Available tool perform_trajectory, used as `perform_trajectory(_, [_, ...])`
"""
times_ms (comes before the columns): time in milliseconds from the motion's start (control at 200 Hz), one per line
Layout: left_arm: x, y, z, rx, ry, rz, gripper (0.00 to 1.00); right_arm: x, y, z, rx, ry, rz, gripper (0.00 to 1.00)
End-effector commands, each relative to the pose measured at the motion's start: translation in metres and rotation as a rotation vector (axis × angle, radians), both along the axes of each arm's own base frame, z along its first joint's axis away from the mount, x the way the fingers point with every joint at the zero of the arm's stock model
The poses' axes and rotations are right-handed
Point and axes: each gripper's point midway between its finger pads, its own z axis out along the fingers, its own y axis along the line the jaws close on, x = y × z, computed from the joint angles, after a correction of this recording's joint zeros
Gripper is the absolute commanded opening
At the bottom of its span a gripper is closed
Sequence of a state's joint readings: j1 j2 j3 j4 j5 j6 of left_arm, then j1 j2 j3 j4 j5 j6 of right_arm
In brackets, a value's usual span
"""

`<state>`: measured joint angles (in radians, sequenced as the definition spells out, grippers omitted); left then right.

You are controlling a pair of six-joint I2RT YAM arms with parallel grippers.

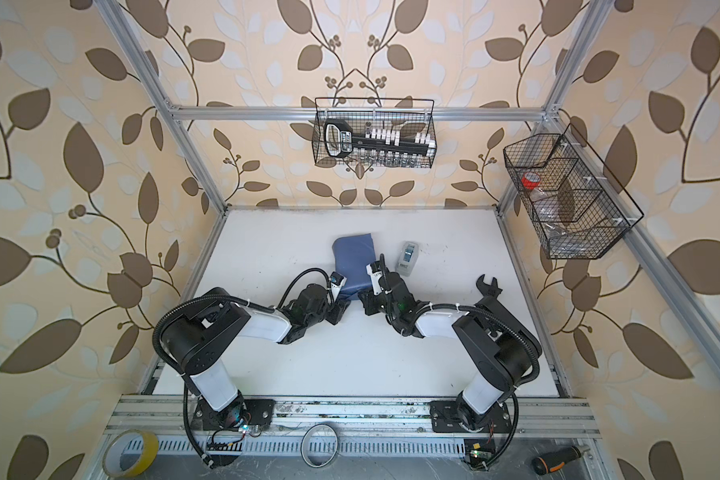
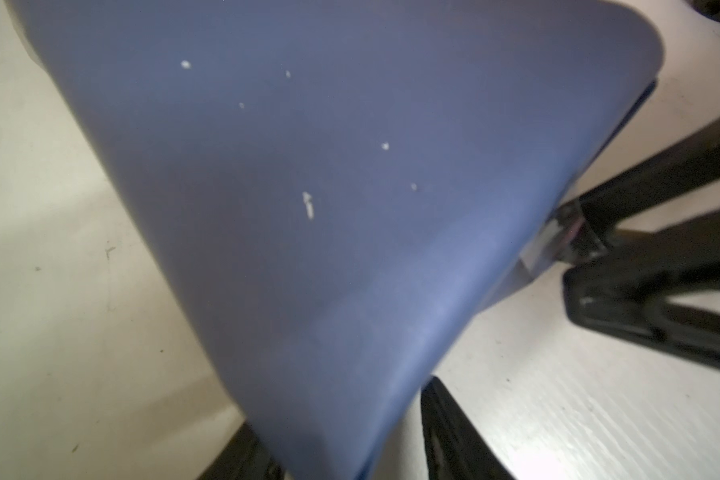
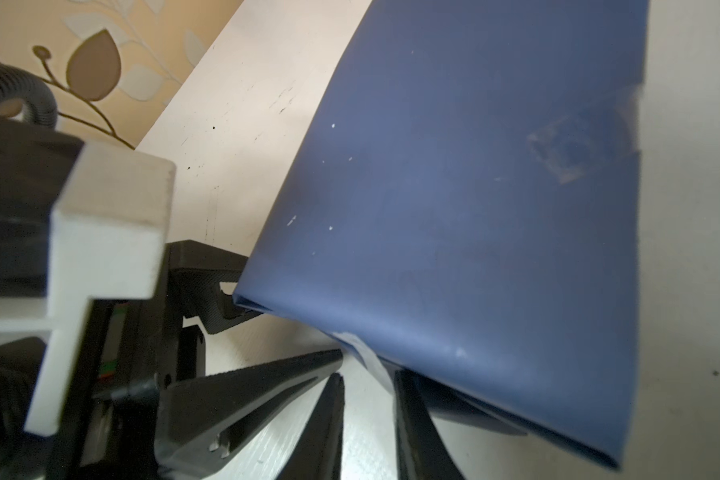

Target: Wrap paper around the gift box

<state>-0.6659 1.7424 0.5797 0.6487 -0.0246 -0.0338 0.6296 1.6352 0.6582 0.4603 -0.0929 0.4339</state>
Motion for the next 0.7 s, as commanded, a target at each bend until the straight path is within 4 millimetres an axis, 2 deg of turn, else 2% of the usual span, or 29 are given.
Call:
perform_trajectory(0, [0.010,-0.007,0.019,-0.052,-0.025,0.003,0.52,0.001,-0.007,0.010,0.000,-0.020,-0.015,0.25])
perform_trajectory(155, [0.012,-0.007,0.019,-0.057,-0.025,0.011,0.51,-0.002,-0.014,0.013,-0.003,-0.028,-0.022,0.27])
perform_trajectory(415, [0.012,-0.007,0.017,-0.066,-0.014,0.020,0.49,-0.009,-0.027,0.007,-0.023,-0.015,-0.033,0.28])
perform_trajectory(615, [0.013,-0.006,0.016,-0.065,-0.013,0.029,0.48,-0.017,-0.029,0.007,-0.017,-0.023,-0.013,0.27])
perform_trajectory(695, [0.012,-0.006,0.016,-0.065,-0.011,0.030,0.48,-0.021,-0.030,0.002,-0.027,-0.017,-0.007,0.27])
